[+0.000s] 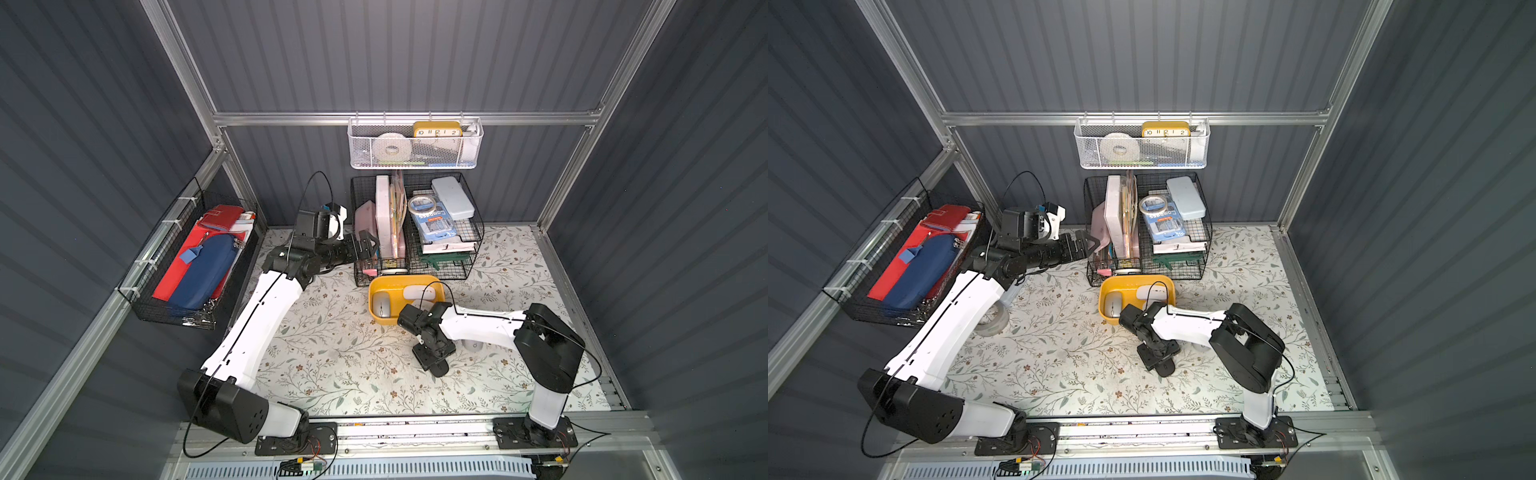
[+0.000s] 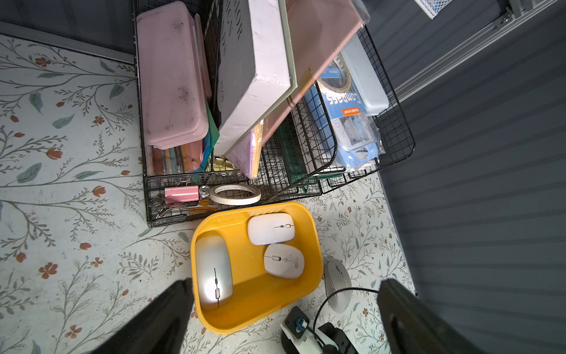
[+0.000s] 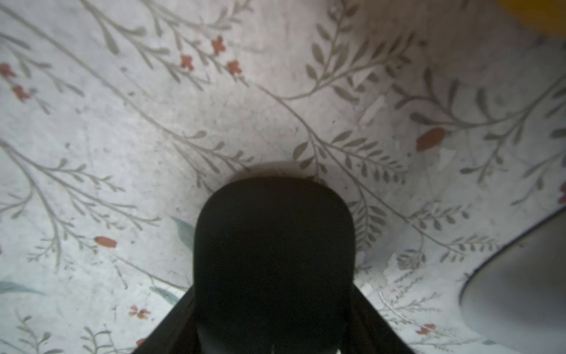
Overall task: Take out the mouse from the storage box
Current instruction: Place the mouse at the center of the board.
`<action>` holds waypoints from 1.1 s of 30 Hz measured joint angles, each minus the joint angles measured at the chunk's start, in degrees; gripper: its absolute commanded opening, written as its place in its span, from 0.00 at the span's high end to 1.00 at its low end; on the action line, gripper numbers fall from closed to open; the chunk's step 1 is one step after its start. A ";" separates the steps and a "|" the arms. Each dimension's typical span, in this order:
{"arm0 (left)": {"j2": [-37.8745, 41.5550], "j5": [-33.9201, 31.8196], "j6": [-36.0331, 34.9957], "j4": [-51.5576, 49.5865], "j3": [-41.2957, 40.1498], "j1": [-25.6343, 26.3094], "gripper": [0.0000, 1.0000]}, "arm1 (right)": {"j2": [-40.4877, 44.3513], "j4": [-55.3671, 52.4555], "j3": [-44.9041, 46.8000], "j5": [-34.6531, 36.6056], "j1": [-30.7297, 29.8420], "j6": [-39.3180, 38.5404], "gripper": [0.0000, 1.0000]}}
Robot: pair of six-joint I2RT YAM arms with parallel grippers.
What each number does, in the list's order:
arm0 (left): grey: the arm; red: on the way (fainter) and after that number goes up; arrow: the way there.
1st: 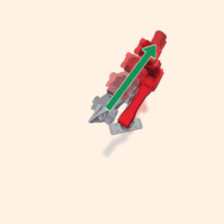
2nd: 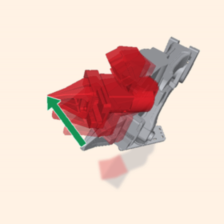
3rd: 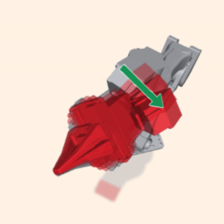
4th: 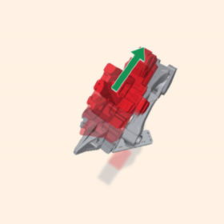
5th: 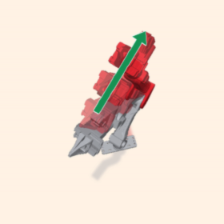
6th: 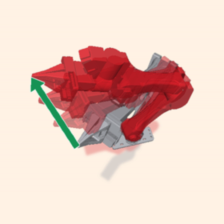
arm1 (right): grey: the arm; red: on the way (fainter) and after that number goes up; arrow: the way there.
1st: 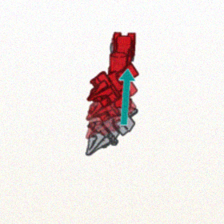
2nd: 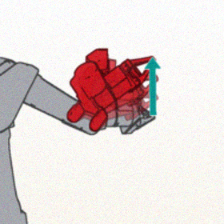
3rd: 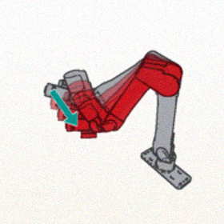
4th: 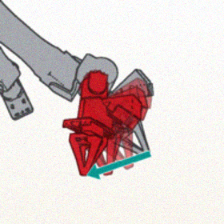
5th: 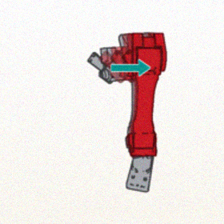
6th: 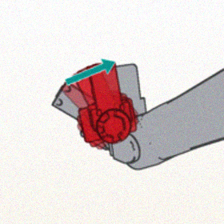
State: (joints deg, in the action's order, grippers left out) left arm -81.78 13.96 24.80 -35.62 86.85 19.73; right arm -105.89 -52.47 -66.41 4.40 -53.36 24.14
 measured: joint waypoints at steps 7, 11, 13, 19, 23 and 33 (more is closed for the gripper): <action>0.04 0.00 0.00 0.00 -0.09 0.00 0.01 | 0.00 -0.07 0.00 0.70 0.09 0.04 0.43; 0.04 0.02 0.00 0.00 -0.09 0.00 0.01 | 0.76 0.70 0.98 1.33 1.40 0.07 0.38; 0.04 0.02 0.00 0.02 -0.09 0.00 0.01 | 1.22 0.63 1.46 1.73 2.56 0.04 0.33; 0.04 0.46 0.00 0.02 -0.09 0.00 0.01 | 1.38 0.02 1.51 1.90 3.78 -0.55 0.23; 0.04 0.63 0.00 0.02 -0.09 0.00 0.01 | 1.49 -1.09 1.22 1.81 3.80 -0.85 0.22; 0.04 0.85 -0.07 -0.02 -0.07 0.00 0.01 | 14.60 -9.55 -12.87 -1.42 0.52 -0.13 0.22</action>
State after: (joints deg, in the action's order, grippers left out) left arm -81.73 14.81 24.73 -35.64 86.78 19.73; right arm -91.29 -62.02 -79.29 2.98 -52.84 24.01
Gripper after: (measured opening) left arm 0.992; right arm 0.781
